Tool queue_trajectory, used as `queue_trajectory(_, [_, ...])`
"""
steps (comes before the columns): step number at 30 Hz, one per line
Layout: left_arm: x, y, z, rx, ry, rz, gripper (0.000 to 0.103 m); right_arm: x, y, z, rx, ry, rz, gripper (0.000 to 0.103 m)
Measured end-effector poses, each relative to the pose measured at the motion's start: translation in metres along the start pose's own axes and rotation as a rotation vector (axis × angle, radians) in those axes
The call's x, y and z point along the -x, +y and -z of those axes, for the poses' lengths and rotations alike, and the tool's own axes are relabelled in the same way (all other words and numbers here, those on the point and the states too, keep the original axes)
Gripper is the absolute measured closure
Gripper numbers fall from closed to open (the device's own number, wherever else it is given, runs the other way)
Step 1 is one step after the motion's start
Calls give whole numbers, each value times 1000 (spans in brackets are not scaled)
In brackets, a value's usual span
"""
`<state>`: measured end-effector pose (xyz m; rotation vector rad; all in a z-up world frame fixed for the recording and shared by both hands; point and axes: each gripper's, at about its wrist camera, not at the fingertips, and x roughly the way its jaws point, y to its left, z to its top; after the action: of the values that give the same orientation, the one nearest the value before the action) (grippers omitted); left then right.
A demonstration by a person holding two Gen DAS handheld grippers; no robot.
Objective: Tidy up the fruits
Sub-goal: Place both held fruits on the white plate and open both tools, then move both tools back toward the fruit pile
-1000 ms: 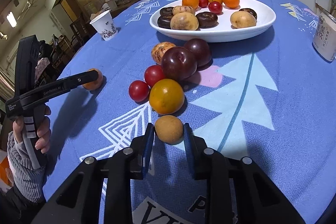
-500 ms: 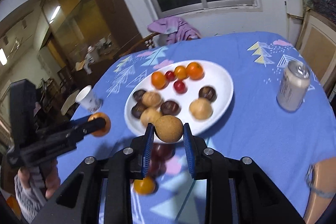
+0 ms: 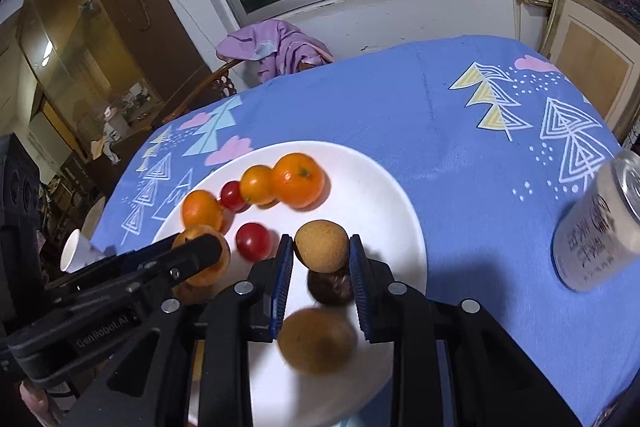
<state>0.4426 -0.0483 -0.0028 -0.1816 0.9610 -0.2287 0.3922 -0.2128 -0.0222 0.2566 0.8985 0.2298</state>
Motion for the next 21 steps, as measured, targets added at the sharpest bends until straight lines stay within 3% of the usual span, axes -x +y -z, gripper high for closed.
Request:
queue_trajectory(3, [-10,5,0,6,4,1,57,-12,-4,-6,-7,6,18,70])
queue_trajectory(5, [-8,9,2,10,0,11,56,-15,-5,-6,-15,6,30,51])
queue_trajectory(10, [25,18,12,12,-33,20,56,7,-7,1,-42,-33,6,51])
queue_trajectory(12, [47,20,22,7,-53,15,47,29,-6,9,-47,-61,-25,49])
queue_trajectory(14, [73,25,41,-5,-89,-12,37,56,-2,23,-40,-97,-46,36])
queue_trajectory(17, [103,29,77,-52,-107,-40,36,91,4,52,-20,-126,-74,29])
queue_trajectory(21, [120,35,133,-92,-71,-45,35,121,5,95,-13,-123,-122,28])
